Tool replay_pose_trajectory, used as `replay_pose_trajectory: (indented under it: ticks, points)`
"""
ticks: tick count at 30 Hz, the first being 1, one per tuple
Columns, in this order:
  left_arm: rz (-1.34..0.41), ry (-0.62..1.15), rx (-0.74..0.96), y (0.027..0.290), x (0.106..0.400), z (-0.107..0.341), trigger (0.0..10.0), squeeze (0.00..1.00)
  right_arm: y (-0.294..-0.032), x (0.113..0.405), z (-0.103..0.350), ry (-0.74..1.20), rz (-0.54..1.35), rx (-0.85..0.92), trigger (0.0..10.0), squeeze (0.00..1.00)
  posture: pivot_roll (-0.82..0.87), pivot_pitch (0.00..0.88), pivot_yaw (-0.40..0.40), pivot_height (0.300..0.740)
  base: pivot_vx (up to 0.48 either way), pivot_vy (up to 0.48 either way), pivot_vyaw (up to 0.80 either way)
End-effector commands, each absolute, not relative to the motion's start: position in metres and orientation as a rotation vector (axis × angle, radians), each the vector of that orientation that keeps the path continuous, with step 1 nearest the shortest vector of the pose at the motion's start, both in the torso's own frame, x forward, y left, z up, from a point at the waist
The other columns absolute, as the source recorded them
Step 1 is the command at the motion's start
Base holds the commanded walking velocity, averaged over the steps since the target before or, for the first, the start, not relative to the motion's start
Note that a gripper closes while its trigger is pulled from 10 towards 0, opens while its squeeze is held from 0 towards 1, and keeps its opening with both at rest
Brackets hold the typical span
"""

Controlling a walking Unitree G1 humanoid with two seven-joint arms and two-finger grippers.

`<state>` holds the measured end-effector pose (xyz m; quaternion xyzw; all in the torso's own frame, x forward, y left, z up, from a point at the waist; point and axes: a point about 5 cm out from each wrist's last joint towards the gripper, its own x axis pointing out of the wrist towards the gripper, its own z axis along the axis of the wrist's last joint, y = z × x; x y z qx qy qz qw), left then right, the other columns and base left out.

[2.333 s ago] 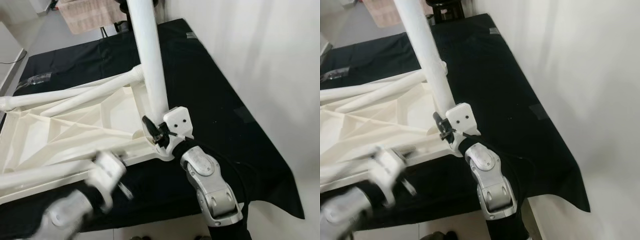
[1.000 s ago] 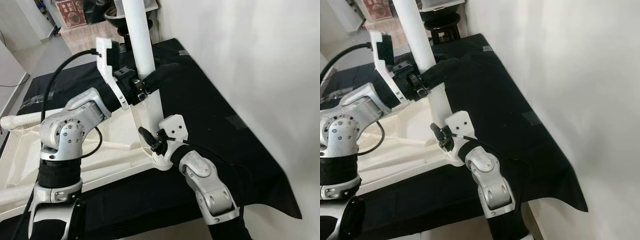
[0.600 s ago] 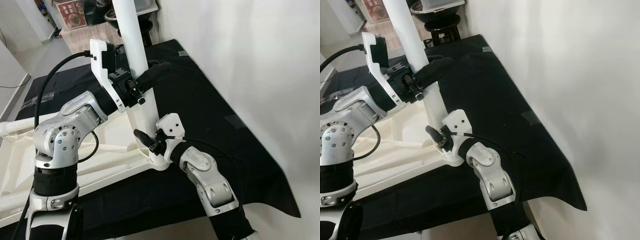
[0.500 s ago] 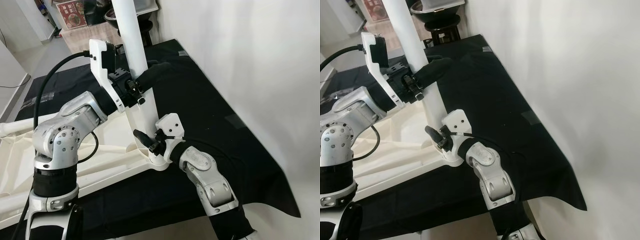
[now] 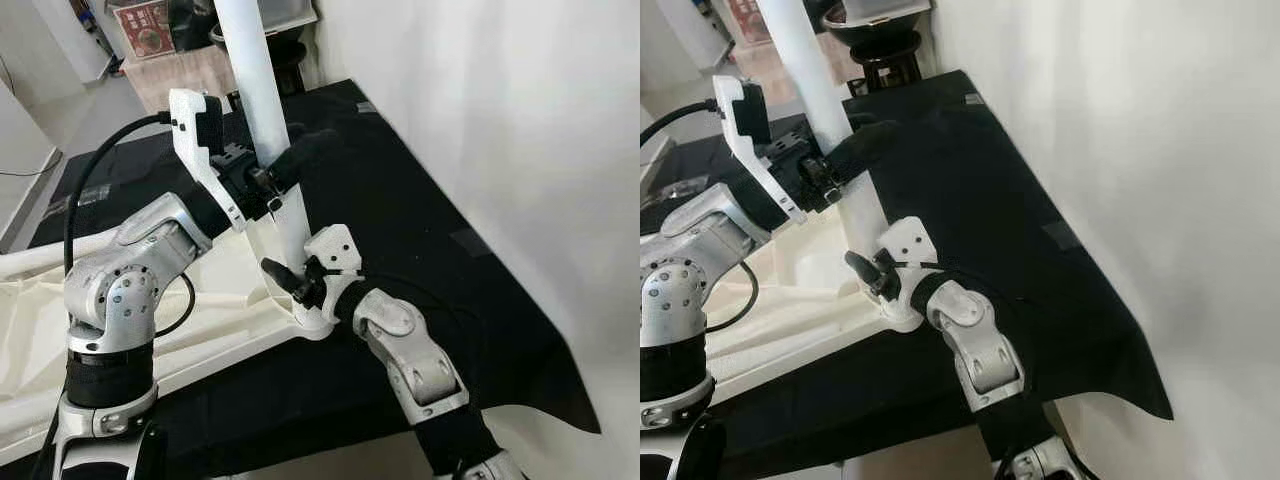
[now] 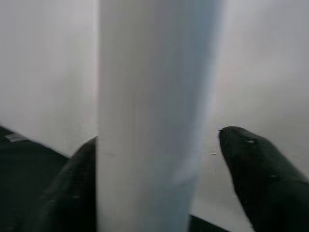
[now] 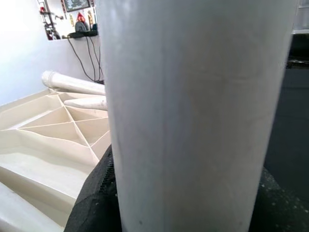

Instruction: Building children table

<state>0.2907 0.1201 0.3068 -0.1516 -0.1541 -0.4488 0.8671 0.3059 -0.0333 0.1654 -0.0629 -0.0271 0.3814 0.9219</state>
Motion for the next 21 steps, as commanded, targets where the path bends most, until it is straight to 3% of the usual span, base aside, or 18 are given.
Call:
replay_pose_trajectory:
  ticks: [1, 7, 8, 15, 16, 20, 21]
  points:
    - [-0.950, -0.328, -0.323, 0.120, 0.287, 0.307, 10.0, 1.00, -0.026, 0.306, 0.162, -0.038, 0.792, -0.148, 10.0, 0.00, -0.02, 0.055, 0.131, 0.740, 0.000, 0.000, 0.00]
    - [-0.902, -0.346, -0.320, 0.128, 0.287, 0.311, 10.0, 0.99, -0.033, 0.313, 0.156, 0.014, 0.719, -0.182, 10.0, 0.00, -0.02, 0.057, 0.131, 0.740, 0.000, 0.000, 0.00]
    - [-0.863, -0.366, -0.325, 0.134, 0.288, 0.315, 10.0, 0.00, -0.039, 0.317, 0.152, 0.056, 0.673, -0.205, 10.0, 0.00, -0.02, 0.057, 0.131, 0.740, 0.000, 0.000, 0.00]
    - [-0.715, -0.459, -0.325, 0.165, 0.281, 0.329, 10.0, 0.00, -0.060, 0.327, 0.145, 0.162, 0.551, -0.213, 10.0, 0.00, -0.02, 0.063, 0.124, 0.740, 0.000, 0.000, 0.00]
    - [-0.671, -0.475, -0.317, 0.178, 0.273, 0.329, 10.0, 0.00, -0.062, 0.327, 0.147, 0.167, 0.575, -0.158, 10.0, 0.00, -0.02, 0.064, 0.119, 0.740, 0.000, 0.000, 0.00]
    - [-0.662, -0.475, -0.312, 0.181, 0.271, 0.328, 10.0, 0.00, -0.062, 0.327, 0.149, 0.160, 0.596, -0.132, 10.0, 0.00, -0.02, 0.064, 0.119, 0.740, 0.000, 0.000, 0.00]
    - [-0.655, -0.473, -0.313, 0.187, 0.264, 0.325, 10.0, 0.00, -0.058, 0.325, 0.158, 0.117, 0.724, -0.060, 10.0, 0.00, -0.01, 0.066, 0.112, 0.740, 0.000, 0.000, 0.00]
